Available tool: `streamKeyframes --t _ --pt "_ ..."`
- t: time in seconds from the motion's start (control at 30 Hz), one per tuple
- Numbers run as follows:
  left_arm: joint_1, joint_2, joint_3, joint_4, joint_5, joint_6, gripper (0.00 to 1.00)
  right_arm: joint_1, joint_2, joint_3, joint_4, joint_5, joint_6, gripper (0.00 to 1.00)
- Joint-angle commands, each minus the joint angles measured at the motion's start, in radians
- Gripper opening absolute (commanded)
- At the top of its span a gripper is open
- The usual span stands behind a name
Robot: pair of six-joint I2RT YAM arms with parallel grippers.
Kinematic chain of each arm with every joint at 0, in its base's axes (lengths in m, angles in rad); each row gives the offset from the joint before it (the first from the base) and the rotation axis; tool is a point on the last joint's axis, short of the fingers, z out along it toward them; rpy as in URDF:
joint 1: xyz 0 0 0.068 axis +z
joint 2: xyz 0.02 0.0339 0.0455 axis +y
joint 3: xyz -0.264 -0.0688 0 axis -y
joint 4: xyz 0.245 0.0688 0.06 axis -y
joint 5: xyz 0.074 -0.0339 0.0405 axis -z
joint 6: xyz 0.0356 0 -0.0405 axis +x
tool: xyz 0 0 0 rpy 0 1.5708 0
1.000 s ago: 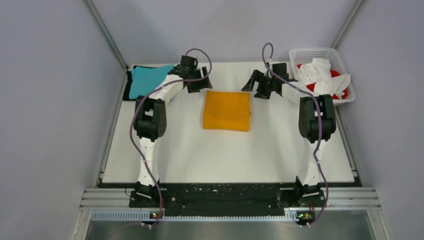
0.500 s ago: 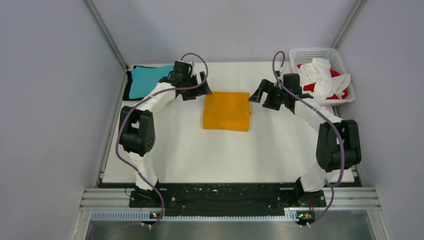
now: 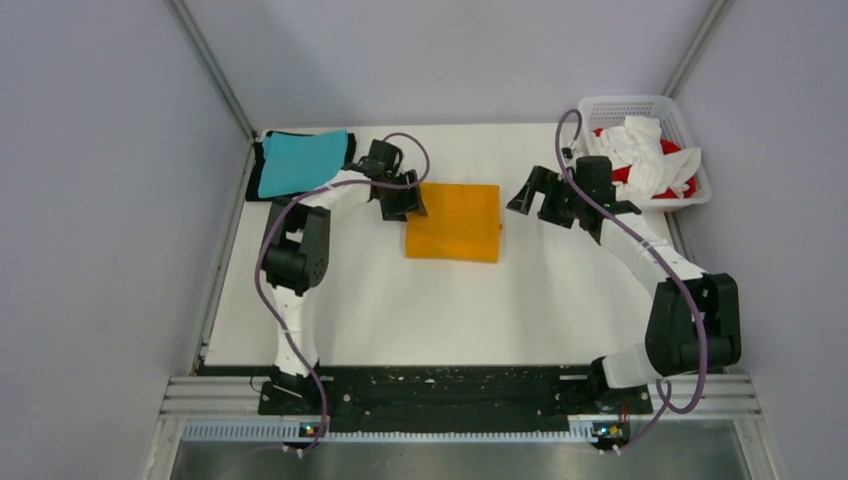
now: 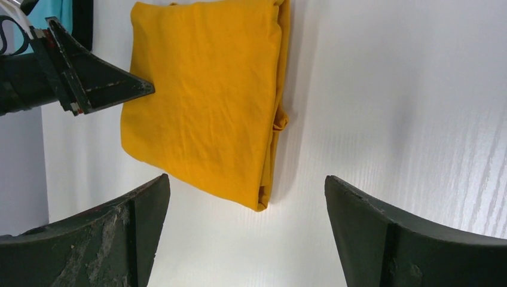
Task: Fold and stack the t-shirts
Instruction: Put the neatly folded tshirt into the corner of the board with the left arm
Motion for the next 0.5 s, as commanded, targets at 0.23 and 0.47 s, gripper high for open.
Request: streamKeyframes --t 0.23,0.47 --pt "-0.145 0.120 0.077 -0.106 -0.168 -0.050 0.49 -0.005 -0.075 0.000 -0.030 0.067 -0.047 0.99" --pt "-0.241 0.258 0.269 -0.298 -0.388 -0.090 0.00 -0.006 -0.106 -0.011 -0.043 0.110 -0.059 0.99"
